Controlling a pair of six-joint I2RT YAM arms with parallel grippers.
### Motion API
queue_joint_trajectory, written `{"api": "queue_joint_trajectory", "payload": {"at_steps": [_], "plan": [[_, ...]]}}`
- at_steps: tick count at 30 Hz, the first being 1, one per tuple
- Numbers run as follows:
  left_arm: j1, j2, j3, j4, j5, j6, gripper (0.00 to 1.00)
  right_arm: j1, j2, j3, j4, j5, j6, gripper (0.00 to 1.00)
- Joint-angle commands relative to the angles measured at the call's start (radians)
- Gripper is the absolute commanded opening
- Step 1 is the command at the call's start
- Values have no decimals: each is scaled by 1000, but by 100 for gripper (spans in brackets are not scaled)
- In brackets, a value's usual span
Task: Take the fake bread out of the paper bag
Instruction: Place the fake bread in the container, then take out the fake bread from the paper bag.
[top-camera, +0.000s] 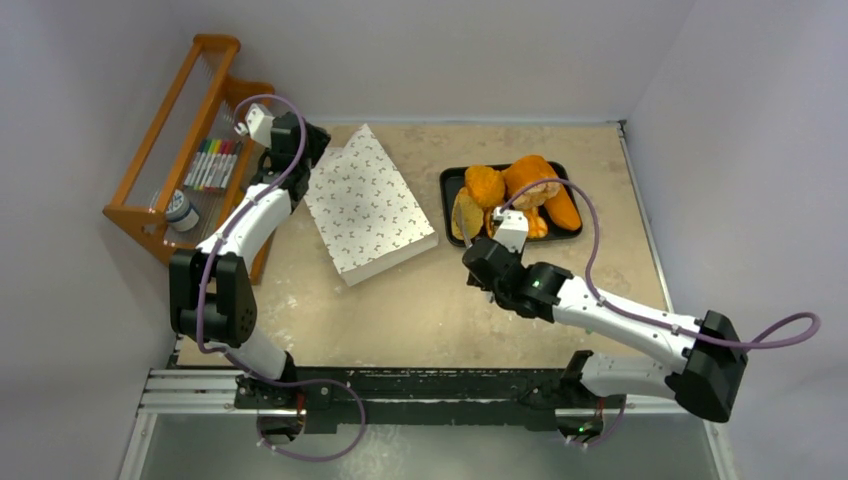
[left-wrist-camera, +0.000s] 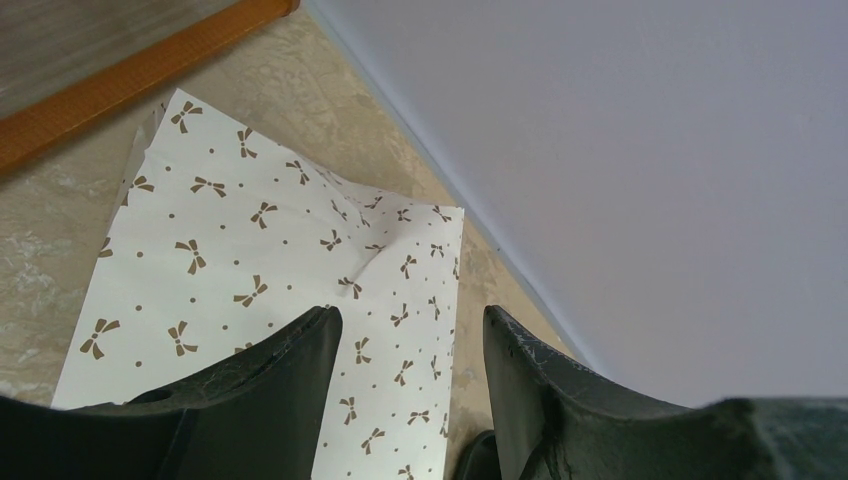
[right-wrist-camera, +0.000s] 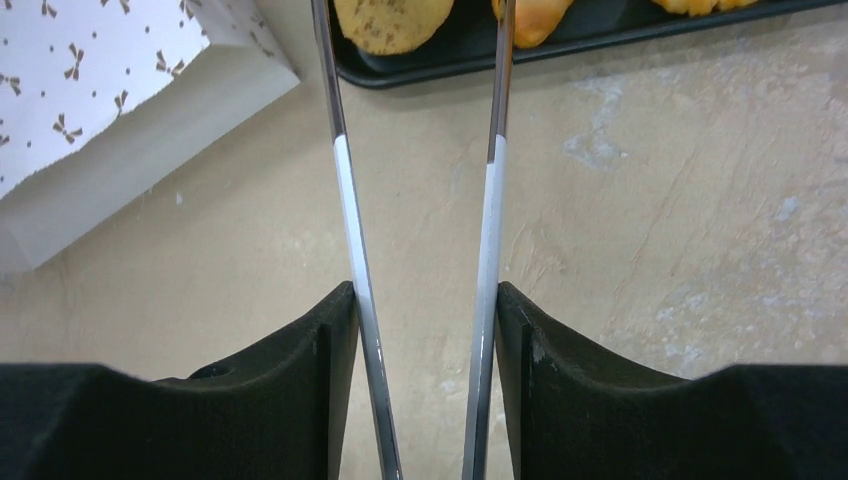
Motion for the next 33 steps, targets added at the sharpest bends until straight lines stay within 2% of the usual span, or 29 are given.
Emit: {"api": "queue_joint_trajectory", "payload": {"at_steps": [1, 6, 11, 16, 19, 27, 33], "plan": [[-7, -42, 8, 21, -6, -7, 55, 63, -30, 16, -68, 85, 119, 51], [-7, -40, 7, 12, -14, 2, 55, 185, -43, 30, -198, 135, 262, 50], [-7, -26, 27, -26, -30, 30, 55, 364, -27, 56, -370, 171, 468, 47], [-7, -21, 34, -89, -61, 62, 55, 572, 65, 128, -588, 210, 713, 46], [-7, -26, 28, -116, -81, 74, 55, 659, 143, 197, -649, 215, 783, 45], [-7, -70, -5, -153, -106, 79, 55, 697, 211, 265, -564, 253, 678, 36], [-7, -87, -10, -165, -111, 81, 55, 631, 216, 282, -384, 263, 441, 36]]}}
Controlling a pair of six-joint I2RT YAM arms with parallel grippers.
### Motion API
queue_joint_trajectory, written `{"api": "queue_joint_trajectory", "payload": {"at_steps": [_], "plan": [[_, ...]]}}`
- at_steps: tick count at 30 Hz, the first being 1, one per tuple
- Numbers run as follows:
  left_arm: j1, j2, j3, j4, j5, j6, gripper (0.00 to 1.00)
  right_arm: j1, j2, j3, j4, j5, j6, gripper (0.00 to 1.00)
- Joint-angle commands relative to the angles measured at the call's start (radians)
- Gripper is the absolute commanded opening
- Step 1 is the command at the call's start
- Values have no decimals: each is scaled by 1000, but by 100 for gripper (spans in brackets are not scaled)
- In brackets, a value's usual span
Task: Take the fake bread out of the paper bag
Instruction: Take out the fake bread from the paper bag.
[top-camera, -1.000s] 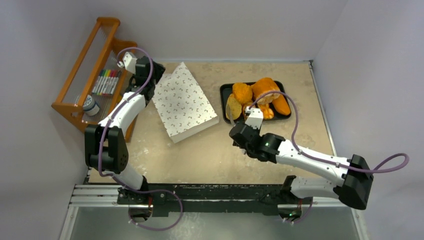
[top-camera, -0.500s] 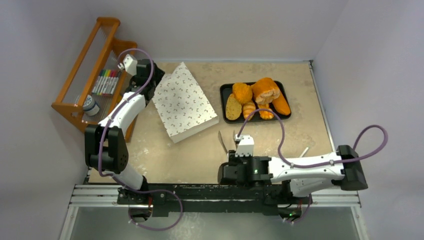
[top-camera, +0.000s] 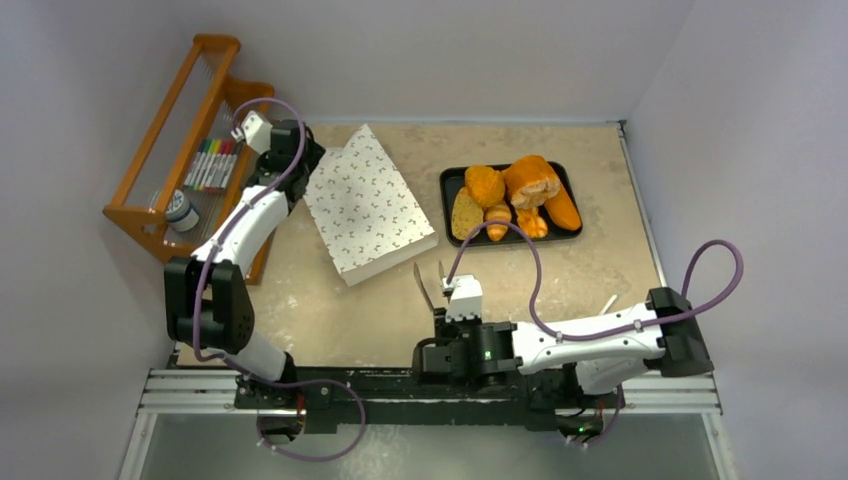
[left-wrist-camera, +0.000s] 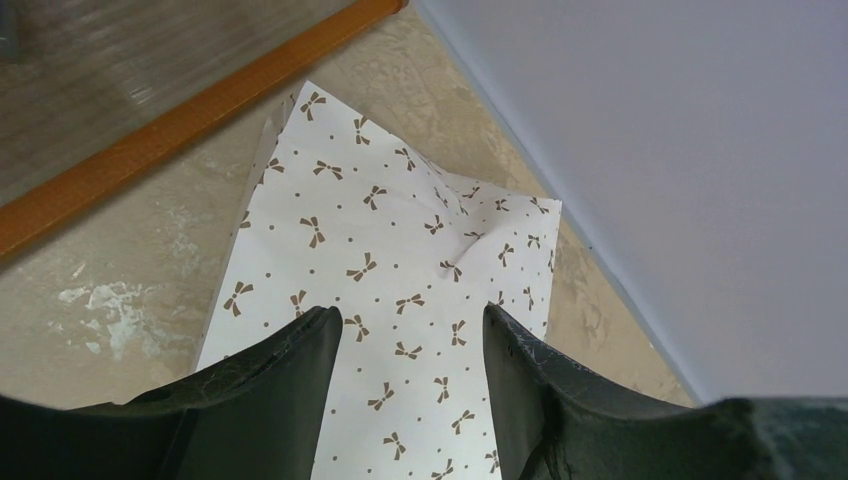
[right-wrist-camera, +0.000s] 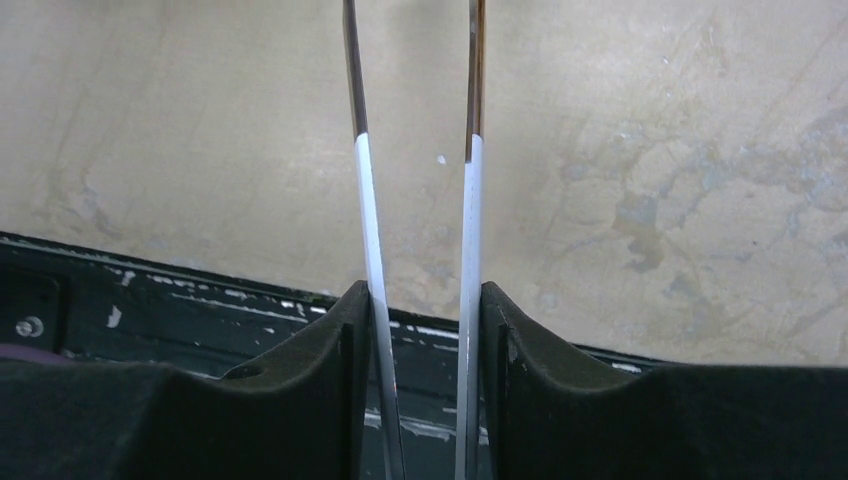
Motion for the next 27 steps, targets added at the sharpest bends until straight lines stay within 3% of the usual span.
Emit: {"api": "queue_joint_trajectory", "payload": {"at_steps": [1, 11, 17, 27], "plan": [[-7, -59, -10, 9, -26, 20, 55, -63, -13, 38, 168, 75, -201, 35], [-7, -64, -3, 12, -22, 24, 55, -223, 15, 23, 463, -9, -535, 34], [-6, -67, 5, 18, -18, 26, 55, -171, -12, 10, 466, 43, -520, 33], [-7, -55, 14, 28, -14, 19, 55, -26, 22, -7, 300, 37, -316, 32]]}}
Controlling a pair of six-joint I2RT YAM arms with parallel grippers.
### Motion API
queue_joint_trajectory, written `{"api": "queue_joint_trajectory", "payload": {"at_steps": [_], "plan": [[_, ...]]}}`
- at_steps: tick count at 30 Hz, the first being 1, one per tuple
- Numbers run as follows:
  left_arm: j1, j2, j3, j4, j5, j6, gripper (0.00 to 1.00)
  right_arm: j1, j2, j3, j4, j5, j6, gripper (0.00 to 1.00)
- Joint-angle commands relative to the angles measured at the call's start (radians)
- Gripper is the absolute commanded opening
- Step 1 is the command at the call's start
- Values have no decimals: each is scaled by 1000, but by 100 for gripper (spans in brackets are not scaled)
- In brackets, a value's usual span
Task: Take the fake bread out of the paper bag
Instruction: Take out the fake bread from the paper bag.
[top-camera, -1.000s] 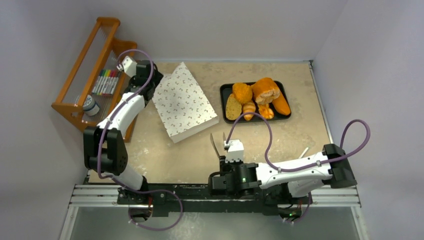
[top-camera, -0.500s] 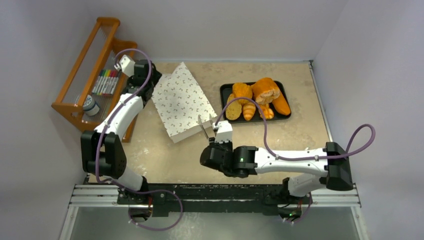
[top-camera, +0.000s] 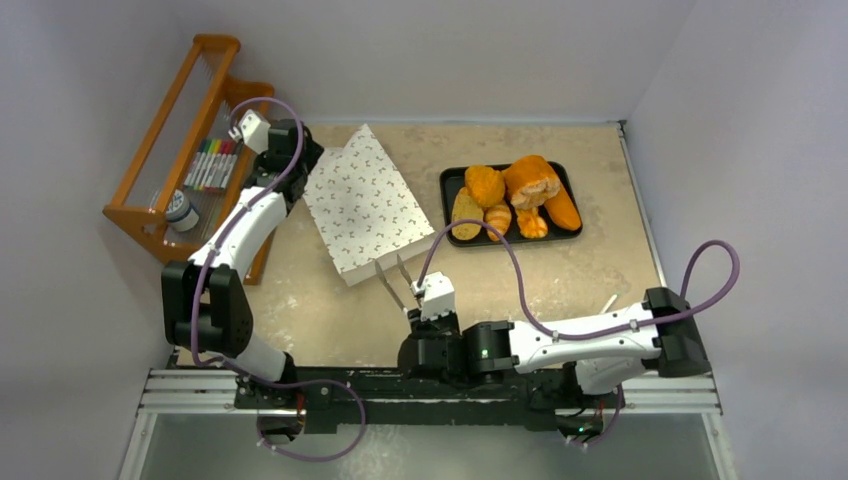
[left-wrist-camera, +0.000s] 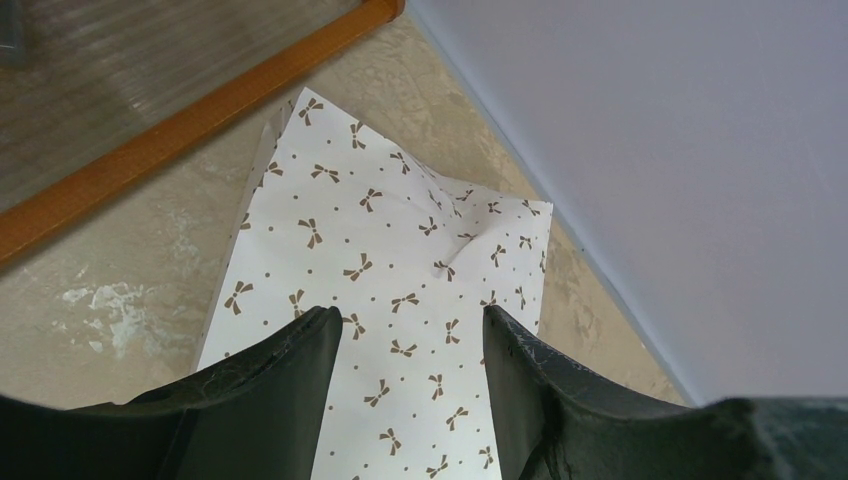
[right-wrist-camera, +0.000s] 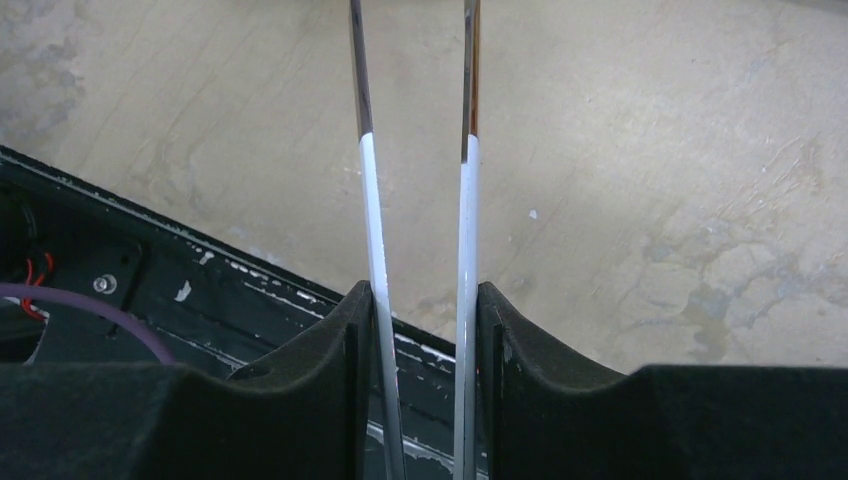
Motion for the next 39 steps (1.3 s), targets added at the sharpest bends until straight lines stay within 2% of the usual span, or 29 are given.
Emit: {"api": "queue_joint_trajectory", "payload": {"at_steps": [1, 7, 21, 26, 39], "plan": [[-7, -25, 12, 41, -7, 16, 55, 16, 21, -6, -48, 37, 88, 32], [-7, -24, -1, 51, -8, 15, 55, 2, 29, -29, -7, 3, 44, 31], [-7, -17, 5, 52, -4, 14, 55, -254, 44, -68, 347, -72, -334, 31], [-7, -24, 31, 33, -9, 22, 55, -274, 54, -19, 404, -33, -444, 31], [-7, -21, 62, 7, -21, 39, 55, -348, 90, 96, 519, -63, -645, 31]]}}
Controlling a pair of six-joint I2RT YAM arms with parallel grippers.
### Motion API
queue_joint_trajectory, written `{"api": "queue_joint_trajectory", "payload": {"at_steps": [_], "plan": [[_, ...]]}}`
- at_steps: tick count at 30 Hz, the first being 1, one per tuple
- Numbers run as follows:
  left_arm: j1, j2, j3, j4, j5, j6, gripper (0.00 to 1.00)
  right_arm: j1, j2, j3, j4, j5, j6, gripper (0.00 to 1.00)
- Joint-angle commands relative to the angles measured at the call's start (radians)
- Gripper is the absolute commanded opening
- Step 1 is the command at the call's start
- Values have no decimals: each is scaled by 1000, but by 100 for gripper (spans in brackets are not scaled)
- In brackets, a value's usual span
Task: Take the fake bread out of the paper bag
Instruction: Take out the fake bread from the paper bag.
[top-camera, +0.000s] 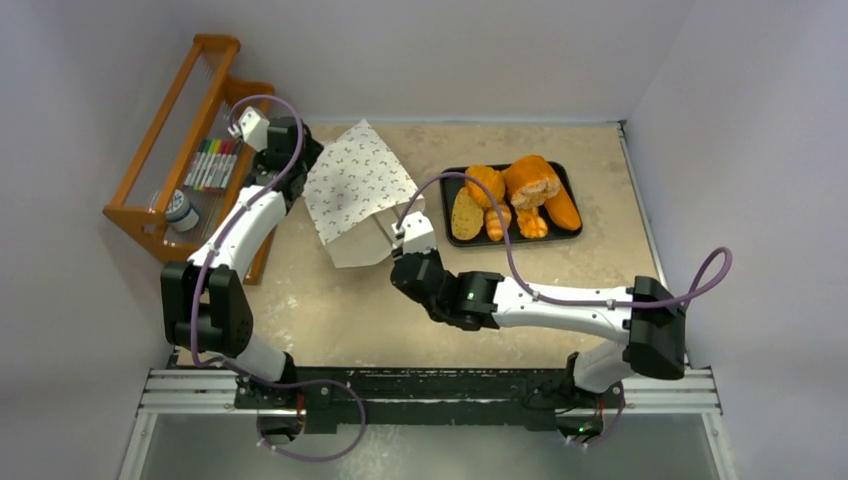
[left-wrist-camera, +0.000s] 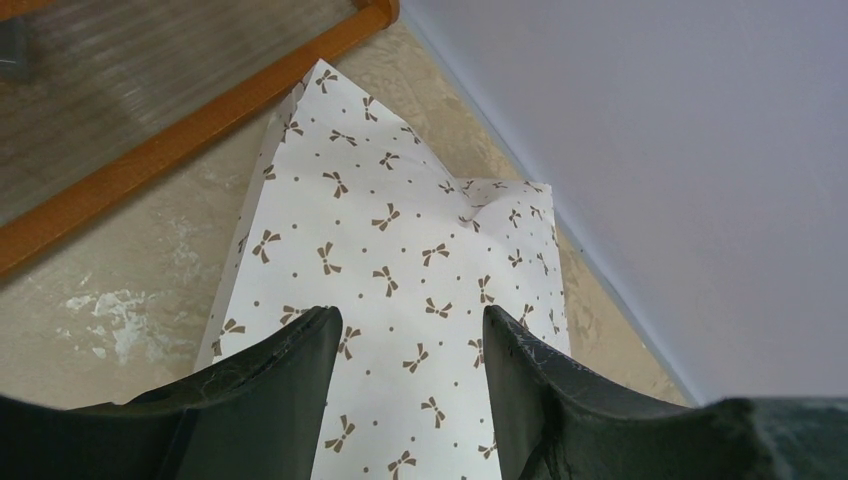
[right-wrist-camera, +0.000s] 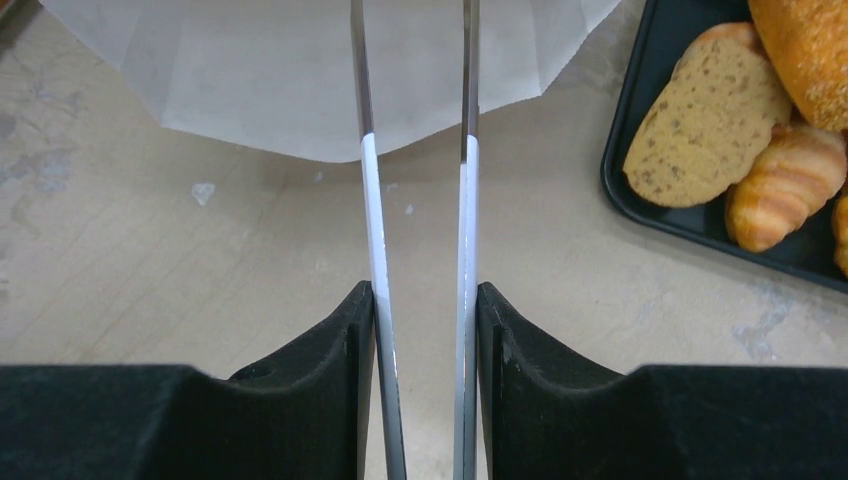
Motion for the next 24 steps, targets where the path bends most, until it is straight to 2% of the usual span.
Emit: {"api": "queue_joint_trajectory", "payload": {"at_steps": [1, 5, 12, 18, 24], "plan": [[-7, -19, 45, 15, -20, 24, 55, -33, 11, 68, 112, 8, -100, 31], [-7, 1, 40, 28, -19, 22, 55, -69, 52, 69, 145, -26, -121, 32], [-11, 64, 50, 69, -32, 46, 54, -81, 78, -35, 238, -72, -87, 31], [-12, 166, 118, 79, -56, 75, 54, -91, 134, -56, 311, -89, -106, 31], [-12, 286, 212, 88, -59, 81, 54, -158, 237, -13, 384, -133, -152, 32]]}}
